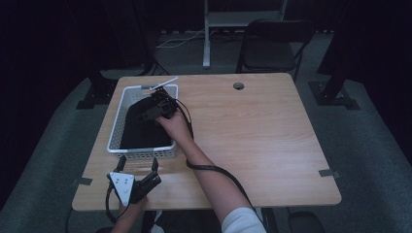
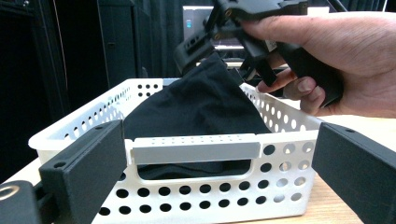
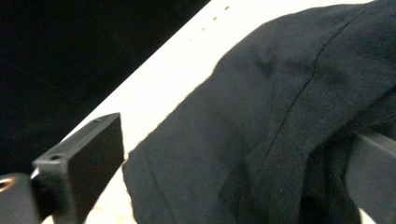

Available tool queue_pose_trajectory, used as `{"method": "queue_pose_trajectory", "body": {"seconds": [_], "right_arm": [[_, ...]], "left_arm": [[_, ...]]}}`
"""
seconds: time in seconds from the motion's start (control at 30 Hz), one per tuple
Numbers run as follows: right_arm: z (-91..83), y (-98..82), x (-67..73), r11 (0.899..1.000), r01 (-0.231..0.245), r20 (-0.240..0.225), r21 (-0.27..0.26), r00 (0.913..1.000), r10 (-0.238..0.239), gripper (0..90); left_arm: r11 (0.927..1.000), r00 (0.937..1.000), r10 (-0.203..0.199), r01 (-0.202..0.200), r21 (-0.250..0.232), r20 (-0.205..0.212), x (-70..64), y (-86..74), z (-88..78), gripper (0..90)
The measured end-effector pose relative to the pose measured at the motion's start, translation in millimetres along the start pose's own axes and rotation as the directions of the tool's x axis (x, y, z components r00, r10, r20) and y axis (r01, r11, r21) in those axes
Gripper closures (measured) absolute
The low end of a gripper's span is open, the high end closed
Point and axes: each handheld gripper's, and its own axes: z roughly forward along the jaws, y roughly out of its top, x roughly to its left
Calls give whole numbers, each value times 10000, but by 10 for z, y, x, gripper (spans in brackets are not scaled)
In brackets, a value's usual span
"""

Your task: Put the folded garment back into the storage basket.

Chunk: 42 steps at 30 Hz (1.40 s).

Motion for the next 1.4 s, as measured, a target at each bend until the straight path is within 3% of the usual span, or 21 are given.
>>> {"method": "queue_pose_trajectory", "body": {"seconds": [0.07, 0.17, 0.4, 0.53, 0.57, 0.63, 0.7, 0.83, 1.0, 1.03, 1.2, 1.4], "right_arm": [[-22, -8, 4, 9998, -6, -61, -189, 10000, 5, 9], [-32, -28, 43, 9981, 477, -105, -382, 9988, -481, 13], [-96, -80, 63, 9918, 822, -157, -974, 9963, -841, 16], [-124, -102, 86, 9893, 952, -173, -1103, 9951, -976, 10], [-134, -105, 96, 9892, 970, 49, -1096, 9953, -970, 9], [-152, -112, 99, 9874, 980, -157, -1239, 9948, -1007, 6], [-174, -123, 107, 9856, 898, -58, -1431, 9958, -915, 7], [-244, -148, 126, 9729, 1009, 93, -2079, 9948, -1012, 7], [-302, -184, 173, 9609, 1287, -80, -2453, 9908, -1348, 7], [-311, -193, 189, 9572, 1403, 78, -2531, 9897, -1430, 8], [-346, -242, 228, 9432, 1854, 262, -2757, 9823, -1854, 9], [-409, -315, 229, 9359, 2035, 578, -2875, 9791, -1951, 11]], "left_arm": [[10000, 10000, -5, 5, -10, -2, 1, -1, -1, 44], [10000, 10000, -17, 17, -28, -8, 2, -1, -3, 44], [10000, 10000, -21, 21, -30, -15, 2, -1, -4, 44], [10000, 10000, -23, 23, -31, -18, 2, -1, -4, 44], [10000, 10000, -25, 25, -37, -19, 2, -2, -4, 44], [10000, 10000, -18, 18, -37, -18, 3, -2, -4, 44], [10000, 10000, -16, 16, -36, -18, 3, -2, -4, 43], [10000, 10000, -19, 19, -38, -21, 3, -2, -5, 44], [10000, 10000, -31, 31, -43, -23, 2, -2, -5, 44], [10000, 10000, -31, 31, -40, -24, 3, -2, -5, 44], [10000, 10000, -33, 33, -42, -24, 2, -2, -5, 44], [10000, 10000, -33, 33, -44, -28, 2, -2, -6, 44]]}}
